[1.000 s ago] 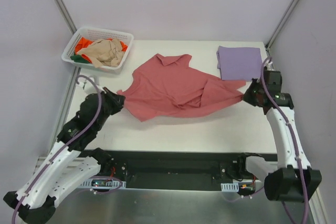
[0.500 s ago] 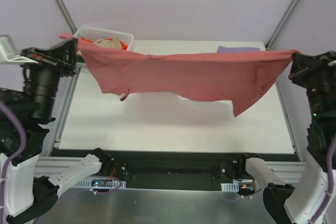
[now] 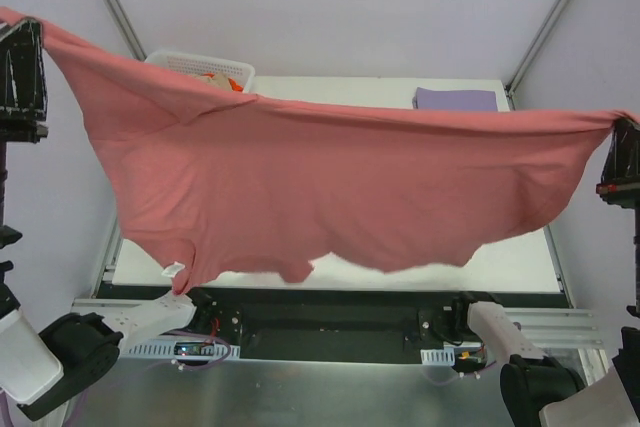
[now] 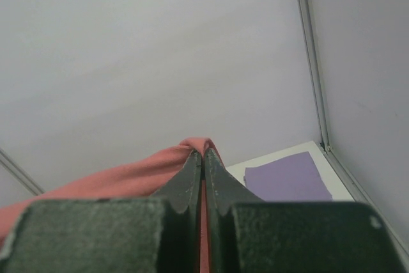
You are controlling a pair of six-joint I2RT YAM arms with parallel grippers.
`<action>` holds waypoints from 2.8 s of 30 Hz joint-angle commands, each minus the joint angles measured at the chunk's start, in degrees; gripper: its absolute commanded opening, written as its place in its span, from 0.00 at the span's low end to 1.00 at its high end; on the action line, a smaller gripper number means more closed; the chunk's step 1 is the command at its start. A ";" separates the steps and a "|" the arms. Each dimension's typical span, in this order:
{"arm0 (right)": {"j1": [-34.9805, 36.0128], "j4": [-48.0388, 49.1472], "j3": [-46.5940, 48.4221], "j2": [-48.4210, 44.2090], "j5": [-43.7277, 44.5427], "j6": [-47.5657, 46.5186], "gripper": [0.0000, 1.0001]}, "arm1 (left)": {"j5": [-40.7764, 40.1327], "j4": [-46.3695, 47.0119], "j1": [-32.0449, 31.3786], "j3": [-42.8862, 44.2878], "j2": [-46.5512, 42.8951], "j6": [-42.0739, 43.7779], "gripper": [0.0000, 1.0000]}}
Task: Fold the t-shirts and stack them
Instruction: Flatten out the tshirt, then fold the flattened tshirt in 1/3 of the way
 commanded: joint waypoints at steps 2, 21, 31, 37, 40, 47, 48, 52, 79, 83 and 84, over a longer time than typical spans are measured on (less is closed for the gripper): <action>-0.09 0.52 -3.12 3.80 2.88 -1.75 0.00 | -12.89 6.37 -0.18 3.21 11.21 11.44 0.00; -0.17 30.92 -38.91 48.93 -5.56 -5.26 0.00 | 3.77 13.95 18.10 -8.85 67.26 8.04 0.00; -0.52 28.91 -28.88 66.56 -6.97 -8.96 0.00 | 4.66 12.54 18.18 -1.98 82.07 4.89 0.00; -0.52 27.94 -29.58 64.02 -8.28 -9.75 0.00 | 3.16 12.54 18.36 -4.87 78.13 2.07 0.00; -0.61 27.94 -31.42 61.38 -8.98 -9.31 0.00 | 3.33 12.54 18.36 -9.52 73.47 -0.21 0.00; -0.61 26.80 -38.36 55.75 -9.16 -9.05 0.00 | 3.86 10.70 18.36 -23.67 61.96 -5.22 0.00; -0.61 26.62 -39.33 54.88 -9.42 -9.05 0.00 | 3.78 10.00 18.36 -25.60 60.46 -6.01 0.00; -0.52 26.71 -43.28 51.19 -9.87 -9.48 0.00 | 4.73 7.80 18.36 -33.51 53.34 -9.79 0.00; -0.52 22.85 -56.65 37.38 -8.02 -15.90 0.00 | 9.40 -2.05 18.27 -63.93 23.62 -19.56 0.00; -0.61 20.39 -58.14 37.03 -7.06 -14.94 0.00 | 6.60 -2.67 18.27 -67.36 22.83 -20.43 0.00; -0.53 19.95 -59.10 36.76 -6.53 -14.50 0.00 | 6.68 -2.75 18.27 -67.98 22.91 -20.44 0.00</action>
